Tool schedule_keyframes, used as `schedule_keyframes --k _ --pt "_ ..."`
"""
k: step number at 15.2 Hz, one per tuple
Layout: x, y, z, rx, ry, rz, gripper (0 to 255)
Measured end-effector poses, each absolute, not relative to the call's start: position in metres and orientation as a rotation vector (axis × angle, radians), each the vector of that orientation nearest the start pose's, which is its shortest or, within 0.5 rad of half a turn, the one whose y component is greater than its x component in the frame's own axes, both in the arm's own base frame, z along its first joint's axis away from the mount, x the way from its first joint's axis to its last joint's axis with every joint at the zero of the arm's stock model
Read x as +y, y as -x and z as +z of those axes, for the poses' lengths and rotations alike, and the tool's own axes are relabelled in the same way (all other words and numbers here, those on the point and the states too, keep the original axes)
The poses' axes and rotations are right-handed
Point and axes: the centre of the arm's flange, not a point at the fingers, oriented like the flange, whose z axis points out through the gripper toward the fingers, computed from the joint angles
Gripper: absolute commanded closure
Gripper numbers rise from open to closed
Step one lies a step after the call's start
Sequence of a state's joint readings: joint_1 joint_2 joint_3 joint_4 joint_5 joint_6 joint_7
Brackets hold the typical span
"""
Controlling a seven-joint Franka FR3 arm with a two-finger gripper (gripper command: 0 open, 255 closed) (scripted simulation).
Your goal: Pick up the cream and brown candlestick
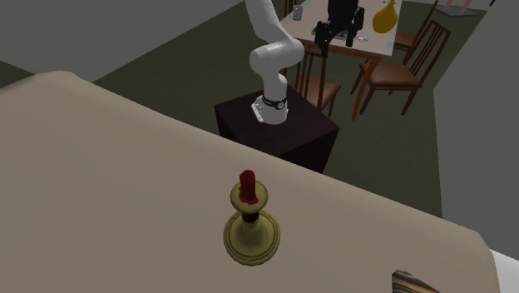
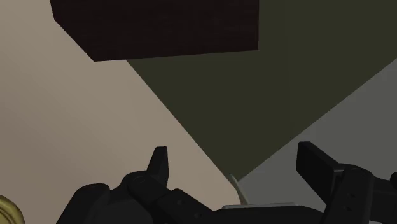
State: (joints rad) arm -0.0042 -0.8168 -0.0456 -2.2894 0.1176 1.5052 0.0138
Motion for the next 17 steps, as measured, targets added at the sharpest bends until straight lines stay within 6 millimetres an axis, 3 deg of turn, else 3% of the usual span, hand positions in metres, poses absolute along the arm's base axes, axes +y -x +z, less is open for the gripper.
schedule_keyframes --k 2,5,17 --pt "-0.011 -0.295 0.625 0.063 2.992 -0.054 0" --pt "-0.036 -0.312 0.622 0.083 3.0 -0.069 0" --pt "-0.164 -0.39 0.61 0.171 3.036 -0.144 0"
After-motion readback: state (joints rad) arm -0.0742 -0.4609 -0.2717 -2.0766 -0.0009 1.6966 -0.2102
